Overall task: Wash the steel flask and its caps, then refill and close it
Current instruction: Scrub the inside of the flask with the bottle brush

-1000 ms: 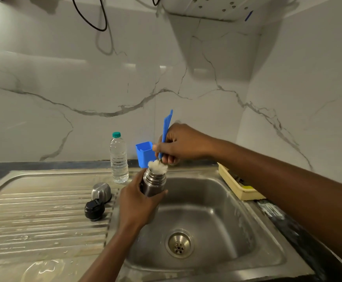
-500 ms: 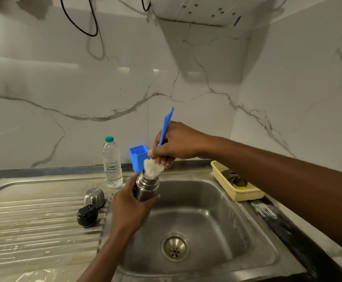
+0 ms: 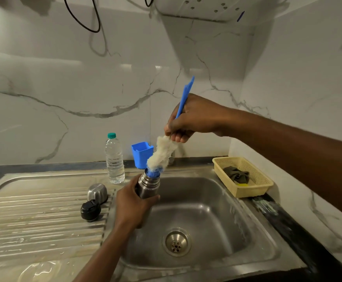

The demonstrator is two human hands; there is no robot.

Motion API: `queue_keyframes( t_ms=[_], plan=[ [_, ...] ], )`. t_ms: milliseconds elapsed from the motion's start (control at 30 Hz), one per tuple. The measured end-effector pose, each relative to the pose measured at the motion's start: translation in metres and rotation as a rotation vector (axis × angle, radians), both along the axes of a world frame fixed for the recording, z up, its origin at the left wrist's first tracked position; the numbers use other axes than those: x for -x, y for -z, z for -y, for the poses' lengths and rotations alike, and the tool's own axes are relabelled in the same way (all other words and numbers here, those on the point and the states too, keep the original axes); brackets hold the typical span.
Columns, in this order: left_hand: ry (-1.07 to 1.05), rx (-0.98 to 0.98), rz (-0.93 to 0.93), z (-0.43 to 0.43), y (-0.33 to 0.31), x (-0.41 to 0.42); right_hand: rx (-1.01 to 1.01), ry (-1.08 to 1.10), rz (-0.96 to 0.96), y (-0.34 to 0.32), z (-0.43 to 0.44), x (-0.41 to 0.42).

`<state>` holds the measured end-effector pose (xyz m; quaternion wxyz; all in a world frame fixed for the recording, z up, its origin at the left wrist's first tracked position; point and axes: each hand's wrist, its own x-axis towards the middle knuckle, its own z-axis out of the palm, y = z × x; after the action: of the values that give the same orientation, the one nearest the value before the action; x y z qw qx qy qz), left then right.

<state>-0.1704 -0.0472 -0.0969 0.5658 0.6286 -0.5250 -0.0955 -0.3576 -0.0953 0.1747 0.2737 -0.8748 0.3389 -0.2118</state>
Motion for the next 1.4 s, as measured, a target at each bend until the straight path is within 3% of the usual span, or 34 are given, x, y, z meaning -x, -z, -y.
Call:
queue_keyframes(
  t_ms=[600, 767, 933, 1133, 1300, 1400],
  plan=[
    [0.022, -0.073, -0.026, 0.004, -0.001, 0.01, 0.033, 0.011, -0.027, -0.027, -0.009, 0.023],
    [-0.006, -0.085, -0.148, 0.008, 0.005, -0.003, 0.104, 0.065, 0.084, -0.068, -0.01, 0.051],
    [0.057, -0.075, -0.351, 0.007, -0.005, -0.007, 0.029, 0.065, 0.11, -0.037, 0.003, 0.075],
    [0.113, 0.002, -0.733, 0.006, -0.015, -0.01, -0.126, 0.062, 0.448, 0.043, 0.024, 0.098],
    [0.146, 0.082, -0.933, 0.005, -0.018, -0.017, -0.367, 0.003, 0.898, 0.134, 0.034, 0.094],
    [0.179, 0.101, -1.009, 0.006, -0.018, -0.019, -0.479, -0.004, 1.02, 0.182, 0.038, 0.076]
  ],
)
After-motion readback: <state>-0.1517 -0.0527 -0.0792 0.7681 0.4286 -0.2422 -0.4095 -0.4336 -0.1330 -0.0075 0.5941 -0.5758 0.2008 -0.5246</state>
